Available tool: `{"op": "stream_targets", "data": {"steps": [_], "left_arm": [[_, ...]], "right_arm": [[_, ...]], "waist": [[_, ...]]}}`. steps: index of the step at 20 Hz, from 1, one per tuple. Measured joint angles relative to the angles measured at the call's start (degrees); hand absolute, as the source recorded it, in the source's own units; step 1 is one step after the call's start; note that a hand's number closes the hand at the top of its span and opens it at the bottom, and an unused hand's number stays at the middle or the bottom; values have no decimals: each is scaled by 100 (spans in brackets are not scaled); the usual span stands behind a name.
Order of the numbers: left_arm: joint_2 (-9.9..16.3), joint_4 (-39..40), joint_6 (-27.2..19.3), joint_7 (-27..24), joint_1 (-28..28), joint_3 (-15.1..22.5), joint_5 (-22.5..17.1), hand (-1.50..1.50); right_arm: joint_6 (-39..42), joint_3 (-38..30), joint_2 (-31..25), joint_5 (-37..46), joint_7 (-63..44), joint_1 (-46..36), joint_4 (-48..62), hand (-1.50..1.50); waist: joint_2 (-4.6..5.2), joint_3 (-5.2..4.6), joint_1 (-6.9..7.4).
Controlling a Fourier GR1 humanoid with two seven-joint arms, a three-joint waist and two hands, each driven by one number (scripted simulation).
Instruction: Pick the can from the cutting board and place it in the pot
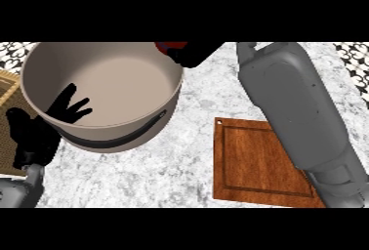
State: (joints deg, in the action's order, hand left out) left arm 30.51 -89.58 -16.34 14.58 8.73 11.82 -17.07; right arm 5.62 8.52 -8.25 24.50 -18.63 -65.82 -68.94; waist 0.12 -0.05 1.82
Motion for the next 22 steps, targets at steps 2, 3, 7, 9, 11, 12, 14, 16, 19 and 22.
{"op": "stream_targets", "data": {"steps": [2, 3, 7, 9, 11, 12, 14, 16, 19, 22], "left_arm": [[-4, -5, -11, 9, 20, 17, 2, 0], [16, 17, 22, -6, 35, 7, -13, 0], [-6, -18, -13, 32, 69, 64, 4, 0], [-27, -16, -35, 38, 103, 101, 23, 0], [-58, -16, -56, 23, 133, 140, 38, 0], [-72, -16, -54, 8, 150, 158, 33, 0], [-72, 8, -49, 26, 202, 174, 30, 0], [-85, 44, -24, 25, 262, 195, 11, 0], [-62, 116, 43, 9, 355, 198, -24, 0], [-73, 130, 17, -33, 343, 228, -6, 0]], "right_arm": [[30, 49, 161, 26, -81, -209, 294, 150], [37, 82, 254, 38, -104, -284, 430, 150], [-10, 264, 605, 48, -135, -495, 998, 150], [-43, 328, 689, -130, -188, -559, 1271, 150], [-56, 391, 740, -331, -209, -574, 1569, -150], [-60, 419, 758, -437, -233, -604, 1716, -150], [-136, 509, 784, -671, -177, -586, 1936, -150], [-265, 534, 799, -928, -113, -664, 2109, -150], [-572, 453, 812, -1421, 106, -597, 2238, -150], [-992, 267, 818, -1902, 321, -531, 2286, -150]], "waist": [[7, -2, 18], [13, -3, 18], [27, -6, 65], [37, -10, 106], [54, -13, 161], [63, -17, 194], [70, -20, 227], [83, -22, 276], [101, -18, 311], [94, -10, 320]]}}
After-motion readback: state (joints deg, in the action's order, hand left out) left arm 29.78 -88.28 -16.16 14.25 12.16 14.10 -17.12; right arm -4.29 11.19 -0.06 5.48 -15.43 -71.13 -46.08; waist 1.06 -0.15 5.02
